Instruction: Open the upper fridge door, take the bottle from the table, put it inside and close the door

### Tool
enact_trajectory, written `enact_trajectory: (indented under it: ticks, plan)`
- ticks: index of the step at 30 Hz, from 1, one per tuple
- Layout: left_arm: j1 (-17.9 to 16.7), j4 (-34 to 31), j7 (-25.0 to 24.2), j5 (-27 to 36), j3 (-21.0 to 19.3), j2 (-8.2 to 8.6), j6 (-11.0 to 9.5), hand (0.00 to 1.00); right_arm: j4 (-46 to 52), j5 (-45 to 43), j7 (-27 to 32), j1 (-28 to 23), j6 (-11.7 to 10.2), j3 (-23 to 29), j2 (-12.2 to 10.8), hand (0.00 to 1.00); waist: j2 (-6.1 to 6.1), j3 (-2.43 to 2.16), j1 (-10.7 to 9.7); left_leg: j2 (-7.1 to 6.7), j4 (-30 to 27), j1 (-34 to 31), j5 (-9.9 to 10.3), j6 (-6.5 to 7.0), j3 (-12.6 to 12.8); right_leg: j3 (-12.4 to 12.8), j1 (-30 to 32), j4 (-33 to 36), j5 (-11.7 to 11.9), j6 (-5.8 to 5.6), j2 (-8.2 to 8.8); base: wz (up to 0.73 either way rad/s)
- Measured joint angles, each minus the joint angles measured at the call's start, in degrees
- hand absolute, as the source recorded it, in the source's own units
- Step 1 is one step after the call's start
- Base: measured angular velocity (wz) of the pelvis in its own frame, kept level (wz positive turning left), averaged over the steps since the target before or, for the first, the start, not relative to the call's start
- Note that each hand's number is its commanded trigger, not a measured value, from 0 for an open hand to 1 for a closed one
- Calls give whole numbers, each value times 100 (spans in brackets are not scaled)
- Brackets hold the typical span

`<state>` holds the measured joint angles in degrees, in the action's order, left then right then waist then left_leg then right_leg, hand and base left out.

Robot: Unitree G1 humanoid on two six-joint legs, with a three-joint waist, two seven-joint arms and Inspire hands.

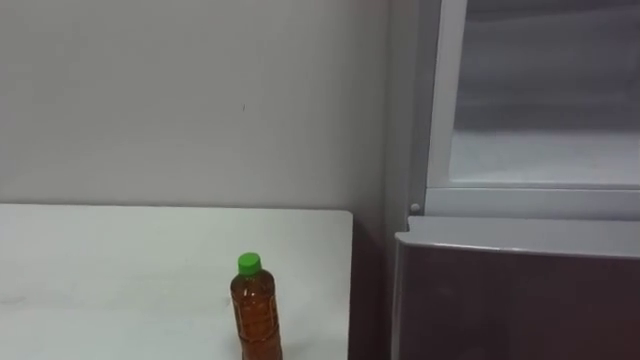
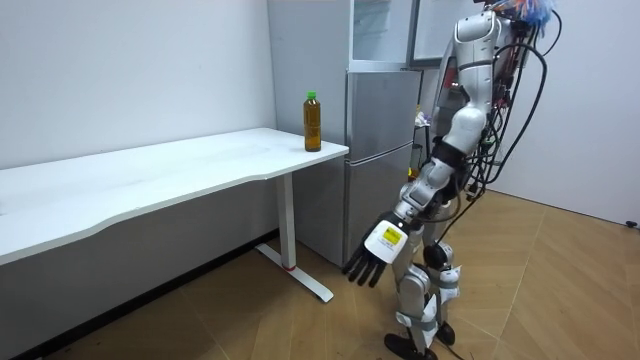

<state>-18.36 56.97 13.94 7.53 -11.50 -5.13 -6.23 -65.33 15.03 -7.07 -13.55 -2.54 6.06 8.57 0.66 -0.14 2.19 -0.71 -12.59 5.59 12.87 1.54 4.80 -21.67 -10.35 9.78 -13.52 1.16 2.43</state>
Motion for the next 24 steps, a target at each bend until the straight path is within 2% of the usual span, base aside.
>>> enact_trajectory:
  ticks: [2, 5, 8, 10, 13, 19, 24]
  plan:
    - [1, 161, -5, -397, 1, 0, 3, 0, 0, -2, 1, 2, -5, -30, 0, 0, -7, 3, -46, 1, 6, 0, 1, 0, 24, 24, 16, 4, 0, 0, 0, -5]
    - [-14, 197, -4, -675, 56, 0, 17, 0, 11, 17, 5, 8, -13, -46, -8, 0, -28, 5, -53, 5, 36, -2, 2, 1, 58, 60, 45, 2, -1, -3, -2, -6]
    - [53, 213, -4, -1363, 138, -6, 134, 0, -57, 22, 5, 96, -17, -182, -13, 0, -110, 1, -92, 1, 39, -48, 4, 5, 57, 78, 96, 4, -4, -11, -2, 0]
    - [133, 162, -20, -1765, 342, -12, 209, 0, -106, 21, 4, 138, -25, -274, -16, 0, -174, 13, -142, -1, 26, -122, 3, 7, 56, 85, 133, 0, 11, -17, -4, 0]
    - [233, 147, -109, -2149, 539, -15, 230, 0, -106, 21, 47, 150, -39, -306, -19, 0, -187, 10, -203, -7, -14, -135, 13, 23, 80, 130, 135, -3, 29, -33, -6, -3]
    - [380, 146, -122, -2439, 602, -45, 264, 0, -102, 18, 85, 177, -48, -315, -21, 0, -186, 6, -209, -5, 0, -127, 22, 36, 154, 253, 198, -8, 31, -40, -7, -8]
    - [360, 147, -210, -2461, 602, -74, 266, 0, -101, 19, 91, 212, -50, -334, -24, 0, -201, 3, -220, -5, 31, -122, 23, 37, 170, 268, 218, -11, 31, -40, -7, -1]
